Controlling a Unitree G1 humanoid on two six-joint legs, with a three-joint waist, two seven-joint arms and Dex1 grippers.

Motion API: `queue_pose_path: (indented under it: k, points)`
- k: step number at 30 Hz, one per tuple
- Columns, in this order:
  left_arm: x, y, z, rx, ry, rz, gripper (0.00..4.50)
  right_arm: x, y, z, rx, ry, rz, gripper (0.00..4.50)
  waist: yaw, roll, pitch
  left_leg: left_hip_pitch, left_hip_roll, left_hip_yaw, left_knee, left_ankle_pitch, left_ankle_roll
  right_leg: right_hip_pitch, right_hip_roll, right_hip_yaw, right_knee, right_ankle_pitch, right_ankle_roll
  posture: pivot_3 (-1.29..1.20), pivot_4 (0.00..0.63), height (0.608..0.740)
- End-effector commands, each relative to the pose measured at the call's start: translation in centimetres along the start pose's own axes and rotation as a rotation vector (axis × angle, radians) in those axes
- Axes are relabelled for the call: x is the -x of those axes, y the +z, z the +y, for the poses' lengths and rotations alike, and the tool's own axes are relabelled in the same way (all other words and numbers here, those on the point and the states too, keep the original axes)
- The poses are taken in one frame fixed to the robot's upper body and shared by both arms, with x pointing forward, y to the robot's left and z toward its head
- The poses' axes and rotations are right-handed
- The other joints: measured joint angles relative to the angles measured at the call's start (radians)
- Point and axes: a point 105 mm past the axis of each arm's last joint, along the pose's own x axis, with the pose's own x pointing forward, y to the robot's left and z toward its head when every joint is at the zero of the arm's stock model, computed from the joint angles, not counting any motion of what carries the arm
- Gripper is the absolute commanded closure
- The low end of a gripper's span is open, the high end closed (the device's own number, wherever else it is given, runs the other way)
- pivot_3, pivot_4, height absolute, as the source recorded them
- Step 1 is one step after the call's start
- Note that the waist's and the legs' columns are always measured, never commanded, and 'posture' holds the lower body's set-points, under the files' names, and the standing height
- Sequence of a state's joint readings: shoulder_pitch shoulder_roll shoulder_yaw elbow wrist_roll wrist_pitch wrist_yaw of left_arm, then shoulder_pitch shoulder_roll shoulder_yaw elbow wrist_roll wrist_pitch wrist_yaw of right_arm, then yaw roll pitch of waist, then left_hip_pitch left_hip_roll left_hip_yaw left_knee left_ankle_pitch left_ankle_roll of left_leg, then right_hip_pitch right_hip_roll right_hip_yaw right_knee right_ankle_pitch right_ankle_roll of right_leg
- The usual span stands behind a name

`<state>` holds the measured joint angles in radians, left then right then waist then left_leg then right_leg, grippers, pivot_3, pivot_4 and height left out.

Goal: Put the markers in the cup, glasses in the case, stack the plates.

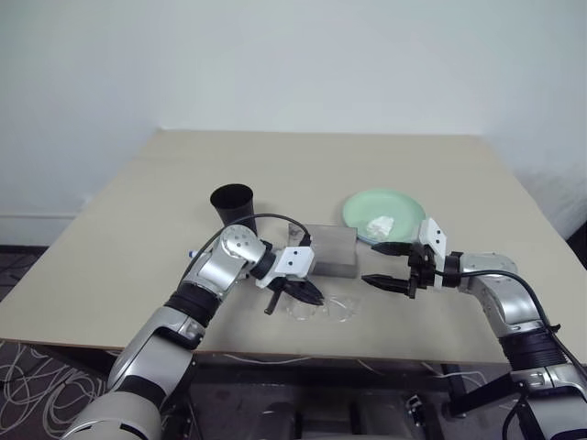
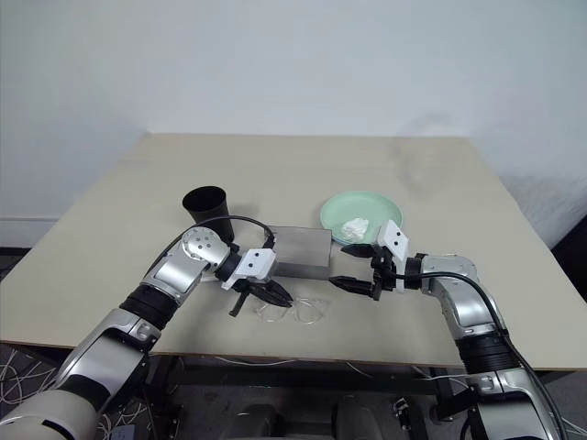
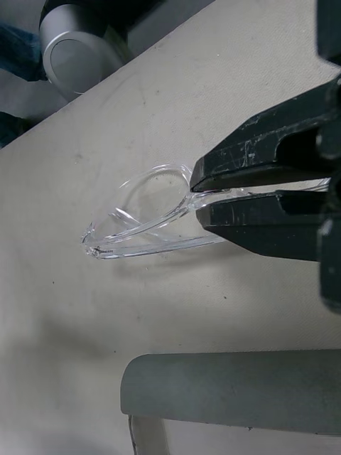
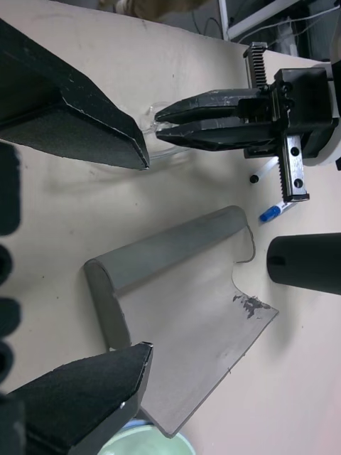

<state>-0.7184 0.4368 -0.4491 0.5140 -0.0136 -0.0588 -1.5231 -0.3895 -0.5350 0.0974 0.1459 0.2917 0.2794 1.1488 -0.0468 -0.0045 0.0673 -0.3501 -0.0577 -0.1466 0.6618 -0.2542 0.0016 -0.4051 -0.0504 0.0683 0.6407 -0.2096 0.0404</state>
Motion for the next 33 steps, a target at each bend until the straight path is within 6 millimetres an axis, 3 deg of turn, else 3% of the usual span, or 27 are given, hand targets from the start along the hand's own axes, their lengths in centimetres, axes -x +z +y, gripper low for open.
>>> queue_pose_path:
  k: [1,9,13,24,33]
  points:
    - [0.8,1.5,0.6,-0.024,0.028,-0.041,4.46,0.2,1.4,-0.7,0.059,-0.017,-0.022,0.28,0.0,0.0,0.0,0.0,0.0,0.0,0.0,0.0,0.0,0.0,0.0,0.0,0.0,0.0,0.0,0.0,0.0,0.737]
    - [3.4,4.8,1.7,-0.023,0.077,-0.168,4.46,0.3,1.3,-1.3,0.067,-0.025,-0.015,0.28,-0.001,0.0,0.0,-0.002,0.0,0.0,-0.001,0.0,0.0,-0.002,0.0,0.0,0.0,0.0,0.0,0.0,0.0,0.737]
    - [4.7,5.3,3.1,-0.069,0.16,-0.153,4.46,0.3,1.3,-1.3,0.069,-0.025,-0.014,0.28,-0.001,0.0,0.0,-0.002,0.0,-0.001,-0.001,0.0,0.0,-0.002,0.0,0.0,0.0,0.0,0.0,0.0,0.0,0.737]
    - [6.6,3.3,7.7,-0.195,0.349,0.07,4.46,-0.1,1.4,-1.3,0.073,-0.021,-0.023,0.28,0.0,0.0,0.0,-0.003,-0.001,-0.001,0.0,0.0,0.0,-0.002,0.0,0.0,0.0,0.0,0.001,0.0,0.0,0.737]
    - [5.3,2.0,8.7,-0.195,0.34,0.15,4.46,0.0,1.3,-0.8,0.071,-0.027,-0.026,0.28,0.0,0.0,0.0,-0.007,-0.002,-0.002,0.001,-0.001,0.001,-0.004,0.0,0.0,-0.001,0.002,0.004,0.0,0.0,0.737]
